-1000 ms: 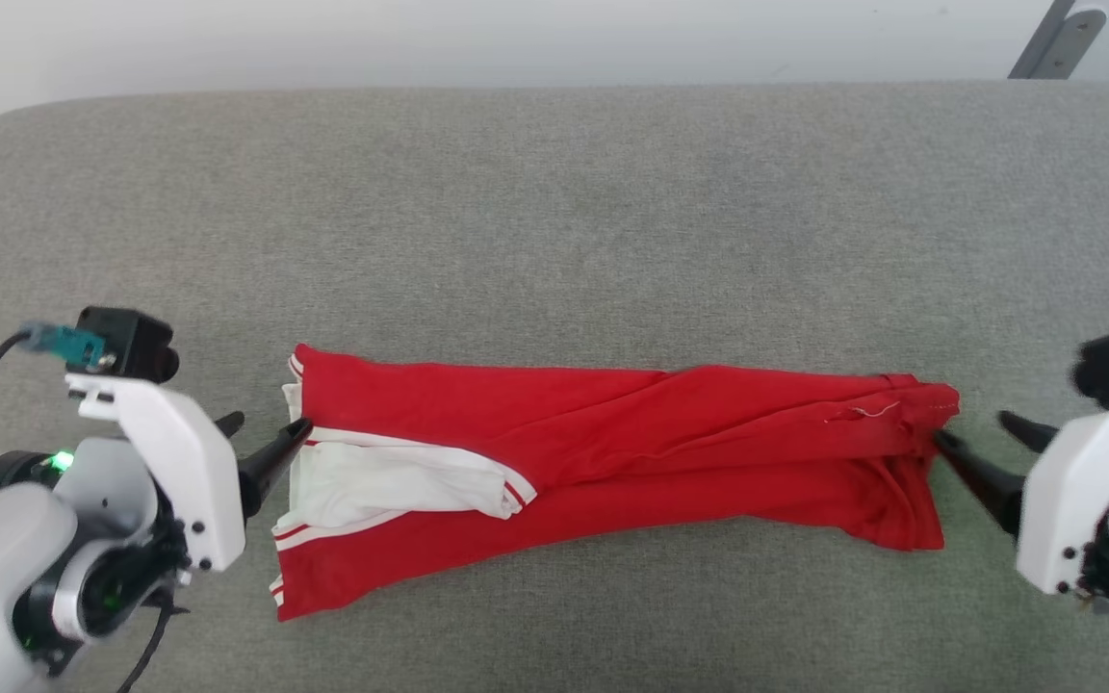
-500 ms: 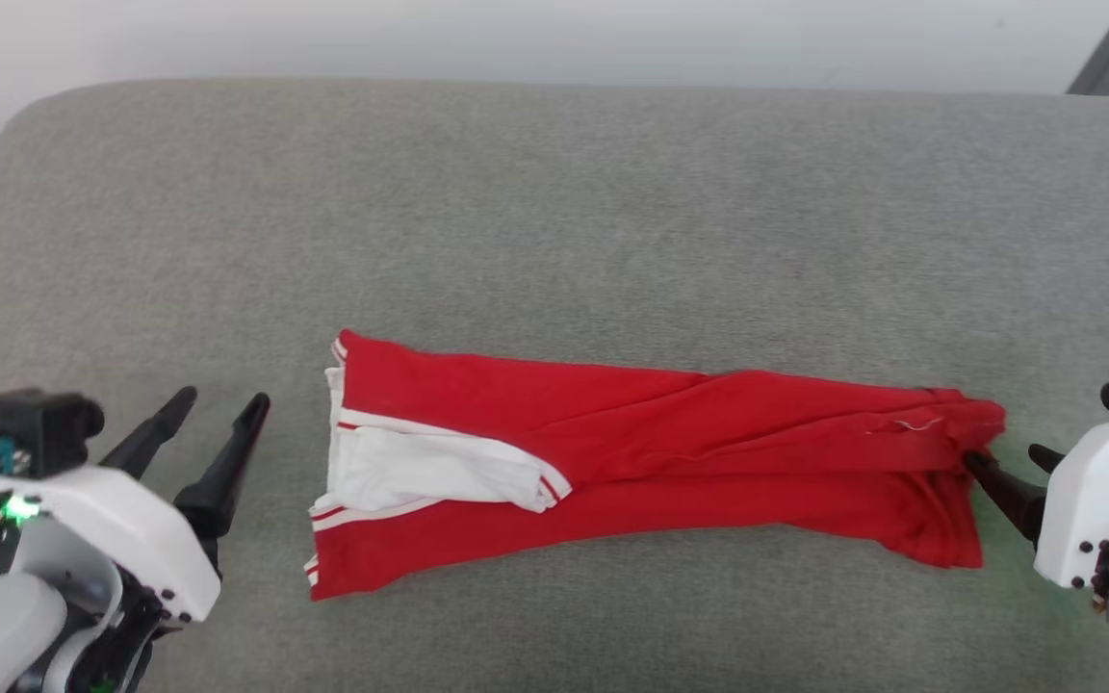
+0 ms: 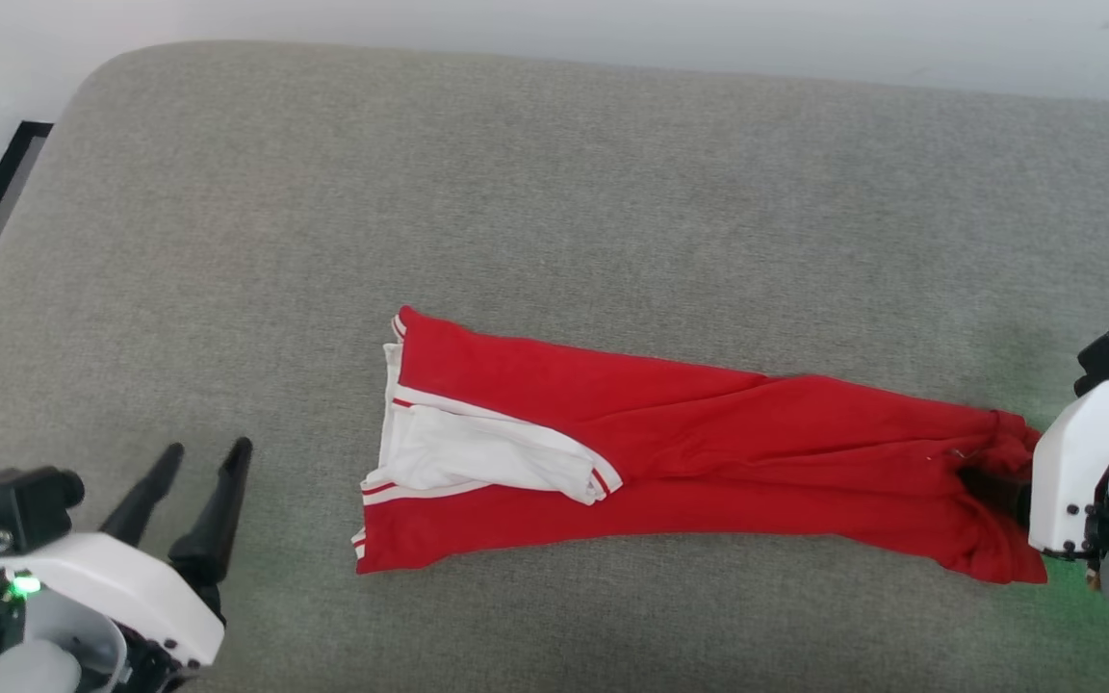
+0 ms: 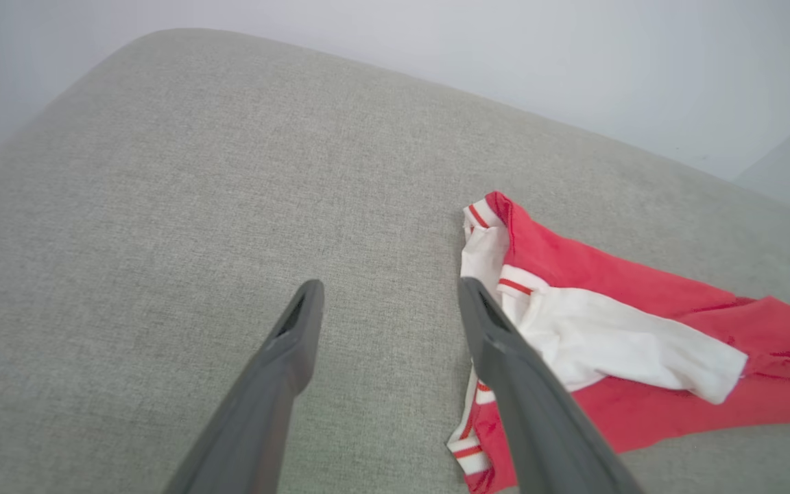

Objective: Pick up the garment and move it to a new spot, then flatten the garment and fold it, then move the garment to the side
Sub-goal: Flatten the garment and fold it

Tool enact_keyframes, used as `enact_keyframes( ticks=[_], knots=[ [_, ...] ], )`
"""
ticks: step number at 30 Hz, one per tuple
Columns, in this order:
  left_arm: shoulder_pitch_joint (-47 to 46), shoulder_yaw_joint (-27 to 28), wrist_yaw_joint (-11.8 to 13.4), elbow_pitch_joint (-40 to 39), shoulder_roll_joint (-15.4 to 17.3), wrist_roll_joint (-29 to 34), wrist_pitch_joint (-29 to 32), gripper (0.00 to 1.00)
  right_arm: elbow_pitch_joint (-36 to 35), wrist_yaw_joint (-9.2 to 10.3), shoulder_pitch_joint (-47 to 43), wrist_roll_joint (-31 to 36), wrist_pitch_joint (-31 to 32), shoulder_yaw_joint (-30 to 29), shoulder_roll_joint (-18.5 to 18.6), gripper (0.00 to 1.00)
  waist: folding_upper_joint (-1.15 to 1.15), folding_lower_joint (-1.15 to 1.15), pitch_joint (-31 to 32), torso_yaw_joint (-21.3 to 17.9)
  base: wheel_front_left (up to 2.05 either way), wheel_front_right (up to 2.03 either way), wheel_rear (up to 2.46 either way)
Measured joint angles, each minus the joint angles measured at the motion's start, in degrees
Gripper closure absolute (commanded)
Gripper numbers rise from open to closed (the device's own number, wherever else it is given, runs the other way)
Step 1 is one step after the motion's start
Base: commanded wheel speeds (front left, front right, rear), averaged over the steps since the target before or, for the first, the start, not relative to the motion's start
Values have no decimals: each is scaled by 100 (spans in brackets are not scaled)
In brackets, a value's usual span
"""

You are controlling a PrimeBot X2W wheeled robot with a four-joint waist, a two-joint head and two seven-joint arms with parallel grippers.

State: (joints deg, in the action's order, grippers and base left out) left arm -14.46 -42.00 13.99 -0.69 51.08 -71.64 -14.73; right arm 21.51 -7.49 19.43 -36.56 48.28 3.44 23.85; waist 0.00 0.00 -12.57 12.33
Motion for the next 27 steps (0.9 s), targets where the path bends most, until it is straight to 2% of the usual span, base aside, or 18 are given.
enact_keyframes(
  ticks=[2, 3, 4, 10, 15, 21, 27],
  knots=[
    [135, 131, -58, 30, -104, 5, -16, 0, 215, 2, 129, -109, 121, 96, 14, 0, 0, 0, -9, 46, 0, 0, 0],
    [197, 204, -81, 57, -140, 71, -18, 0, 298, 5, 188, -163, 174, 158, 38, 52, 0, 0, -9, 68, 0, 0, 0],
    [253, 325, -102, 77, -204, 104, -18, 0, 358, 25, 242, -210, 234, 215, 70, 100, 0, 0, -8, 86, 0, 0, 0],
    [798, 1246, -357, 209, -661, 614, -23, 0, 469, 22, 370, -751, 153, 269, 30, 100, 0, 0, 65, 130, 0, 0, 0],
    [1241, 1816, -548, 272, -998, 1005, -24, 0, 361, 7, 339, -934, 145, 189, 229, 100, 0, 0, 165, 60, 0, 0, 0],
    [1611, 2406, -795, 275, -1404, 1452, -25, 0, 347, -3, 233, -950, 89, -249, 737, 100, 0, 0, 259, -94, 0, 0, 0],
    [1706, 2635, -967, 307, -1702, 1641, -24, 0, 641, -3, 271, -648, -45, -654, 1191, 100, 0, 0, 293, -270, 0, 0, 0]
  ],
)
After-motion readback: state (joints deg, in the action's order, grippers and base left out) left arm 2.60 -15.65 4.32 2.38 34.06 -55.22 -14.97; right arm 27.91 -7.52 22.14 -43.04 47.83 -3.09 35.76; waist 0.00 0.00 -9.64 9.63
